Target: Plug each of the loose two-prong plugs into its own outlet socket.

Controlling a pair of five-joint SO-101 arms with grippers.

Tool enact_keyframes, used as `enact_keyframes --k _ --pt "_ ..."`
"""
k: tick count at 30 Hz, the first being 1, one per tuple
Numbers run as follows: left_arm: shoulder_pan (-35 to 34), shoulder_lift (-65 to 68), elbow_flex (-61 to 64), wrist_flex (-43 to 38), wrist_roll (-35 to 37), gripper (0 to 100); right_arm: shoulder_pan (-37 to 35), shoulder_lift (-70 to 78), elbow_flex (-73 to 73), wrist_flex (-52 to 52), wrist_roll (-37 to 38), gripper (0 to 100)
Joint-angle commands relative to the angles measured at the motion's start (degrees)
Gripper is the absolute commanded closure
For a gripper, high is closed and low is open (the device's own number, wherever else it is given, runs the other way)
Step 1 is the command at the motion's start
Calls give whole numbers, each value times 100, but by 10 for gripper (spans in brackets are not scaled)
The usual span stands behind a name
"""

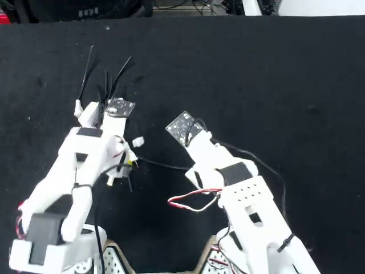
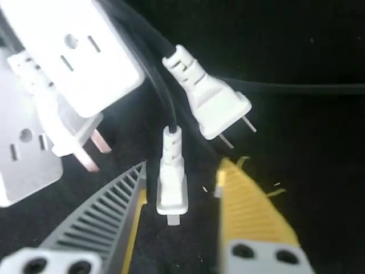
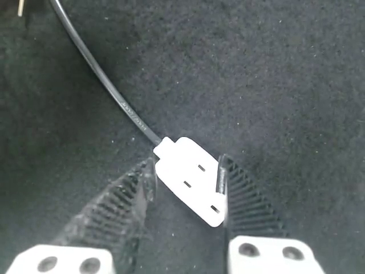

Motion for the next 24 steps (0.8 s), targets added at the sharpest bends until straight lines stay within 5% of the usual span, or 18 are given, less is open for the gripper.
enact_keyframes --k 1,5,12,20,24 --pt "-84 132 -725 396 -70 894 -62 -31 -13 -105 -53 825" --pt "-75 185 -787 475 -70 977 -62 -31 -13 -105 -53 825" --pt "-22 79 -910 677 -70 970 -44 -40 -22 -114 -158 825" --pt "4 -1424 -1613 1644 -70 970 1451 -13 -180 -580 -1248 825" --pt "848 -2163 -1596 1626 -79 970 1881 -4 -180 -756 -1679 825"
